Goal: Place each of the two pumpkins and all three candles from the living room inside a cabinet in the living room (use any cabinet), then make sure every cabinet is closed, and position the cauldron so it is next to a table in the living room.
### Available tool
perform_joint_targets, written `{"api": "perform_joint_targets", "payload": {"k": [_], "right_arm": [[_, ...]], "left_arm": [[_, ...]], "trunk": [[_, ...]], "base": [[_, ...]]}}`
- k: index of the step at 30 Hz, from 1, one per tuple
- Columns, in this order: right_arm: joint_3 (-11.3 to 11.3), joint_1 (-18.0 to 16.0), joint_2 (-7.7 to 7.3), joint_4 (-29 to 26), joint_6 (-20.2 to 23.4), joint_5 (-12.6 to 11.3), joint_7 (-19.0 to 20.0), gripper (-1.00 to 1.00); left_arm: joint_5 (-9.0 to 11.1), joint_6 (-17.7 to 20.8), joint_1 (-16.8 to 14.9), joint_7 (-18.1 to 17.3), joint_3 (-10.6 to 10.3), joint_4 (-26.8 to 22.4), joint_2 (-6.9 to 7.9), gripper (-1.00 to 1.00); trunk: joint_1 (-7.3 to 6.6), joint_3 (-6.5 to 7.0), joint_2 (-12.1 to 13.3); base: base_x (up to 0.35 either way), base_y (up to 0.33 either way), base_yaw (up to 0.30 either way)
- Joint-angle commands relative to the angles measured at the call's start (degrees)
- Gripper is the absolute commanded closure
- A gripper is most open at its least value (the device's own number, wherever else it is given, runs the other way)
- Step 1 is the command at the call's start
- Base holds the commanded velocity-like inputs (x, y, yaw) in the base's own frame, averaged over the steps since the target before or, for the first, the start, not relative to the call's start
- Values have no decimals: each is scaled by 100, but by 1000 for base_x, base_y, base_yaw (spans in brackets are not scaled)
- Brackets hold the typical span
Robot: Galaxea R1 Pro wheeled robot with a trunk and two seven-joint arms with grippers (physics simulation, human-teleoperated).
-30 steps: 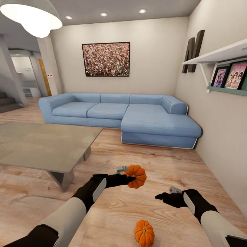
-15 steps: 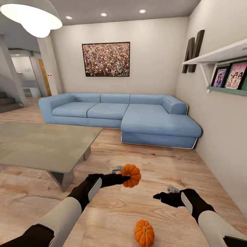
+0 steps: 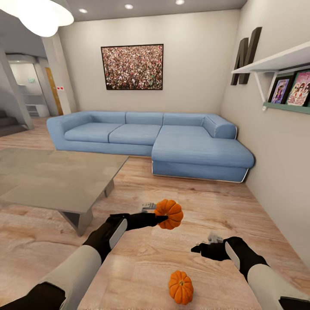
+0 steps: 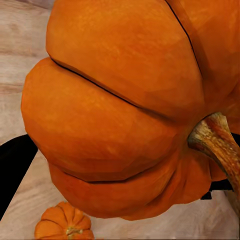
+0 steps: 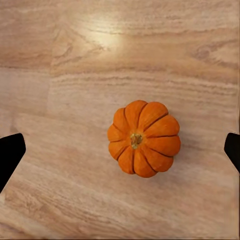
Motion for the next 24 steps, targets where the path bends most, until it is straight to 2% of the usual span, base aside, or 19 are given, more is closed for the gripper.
{"api": "perform_joint_targets", "payload": {"k": [1, 14, 17, 21, 24], "right_arm": [[-6, -2, 1, -3, 40, -40, -5, -100], [44, -2, 1, 28, 6, -38, 4, -100], [69, -2, 1, 28, 5, -35, 10, -100], [284, -2, 1, 28, -8, -38, 43, -100], [626, -2, 1, 28, -150, -45, 60, -100]], "left_arm": [[37, 28, -5, -10, 5, -14, 7, 100], [48, 46, -5, -61, 10, -310, 21, 100], [48, 52, -5, -210, 10, -395, 27, 100], [39, 54, -5, -537, 16, -423, 61, 100], [58, 58, -5, -682, 22, -429, 221, 100]], "trunk": [[1, -28, -4], [34, -316, -22], [42, -383, -26], [52, -471, -31], [60, -538, -35]], "base": [[0, 0, 0], [0, 0, 0], [0, 0, 0], [0, 0, 0], [0, 0, 0]]}}
